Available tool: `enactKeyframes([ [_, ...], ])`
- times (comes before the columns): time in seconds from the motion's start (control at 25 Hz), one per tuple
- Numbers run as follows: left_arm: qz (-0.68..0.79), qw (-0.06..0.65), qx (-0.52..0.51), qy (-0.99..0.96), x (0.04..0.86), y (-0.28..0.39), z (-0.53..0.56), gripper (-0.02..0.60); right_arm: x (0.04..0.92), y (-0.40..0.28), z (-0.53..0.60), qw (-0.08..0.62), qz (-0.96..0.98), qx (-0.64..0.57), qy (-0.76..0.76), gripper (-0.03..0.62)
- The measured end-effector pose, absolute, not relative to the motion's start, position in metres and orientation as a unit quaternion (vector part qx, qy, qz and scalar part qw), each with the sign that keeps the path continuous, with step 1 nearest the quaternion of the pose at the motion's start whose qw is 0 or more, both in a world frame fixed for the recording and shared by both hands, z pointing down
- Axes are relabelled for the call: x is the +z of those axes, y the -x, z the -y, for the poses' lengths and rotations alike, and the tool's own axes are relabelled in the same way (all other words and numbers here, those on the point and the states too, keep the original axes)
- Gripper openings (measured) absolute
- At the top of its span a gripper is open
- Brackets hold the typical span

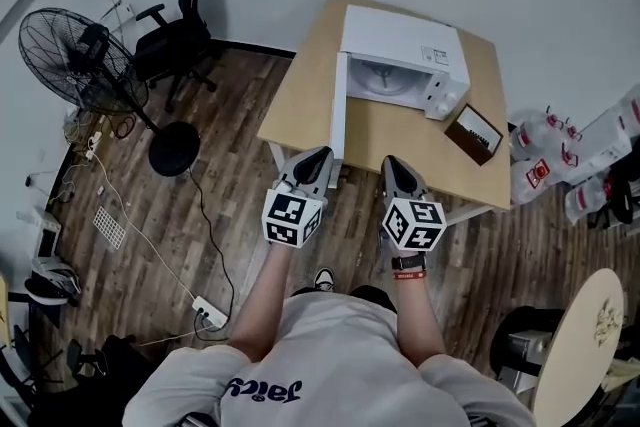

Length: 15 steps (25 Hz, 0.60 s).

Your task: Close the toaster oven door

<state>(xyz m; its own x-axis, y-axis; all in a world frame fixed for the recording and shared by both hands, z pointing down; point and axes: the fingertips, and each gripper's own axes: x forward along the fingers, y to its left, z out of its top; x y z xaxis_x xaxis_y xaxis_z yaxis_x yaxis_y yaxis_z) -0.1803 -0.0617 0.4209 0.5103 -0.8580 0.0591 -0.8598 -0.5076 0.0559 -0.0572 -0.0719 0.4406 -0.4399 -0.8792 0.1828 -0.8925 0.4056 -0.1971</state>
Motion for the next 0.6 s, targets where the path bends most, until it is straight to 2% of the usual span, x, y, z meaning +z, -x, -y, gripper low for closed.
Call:
enactKeyframes([
  [0.36, 0.473, 0.069, 0.038, -0.878, 0.456, 0.222, 0.093, 0.06, 0.445, 0.1, 0.116, 0.032, 0.857, 0.138, -0.495, 0.015],
  [0.6, 0.428, 0.082, 0.038, -0.899, 0.474, 0.228, 0.102, 0.135, 0.453, 0.113, 0.135, 0.032, 0.868, 0.155, -0.471, 0.015],
])
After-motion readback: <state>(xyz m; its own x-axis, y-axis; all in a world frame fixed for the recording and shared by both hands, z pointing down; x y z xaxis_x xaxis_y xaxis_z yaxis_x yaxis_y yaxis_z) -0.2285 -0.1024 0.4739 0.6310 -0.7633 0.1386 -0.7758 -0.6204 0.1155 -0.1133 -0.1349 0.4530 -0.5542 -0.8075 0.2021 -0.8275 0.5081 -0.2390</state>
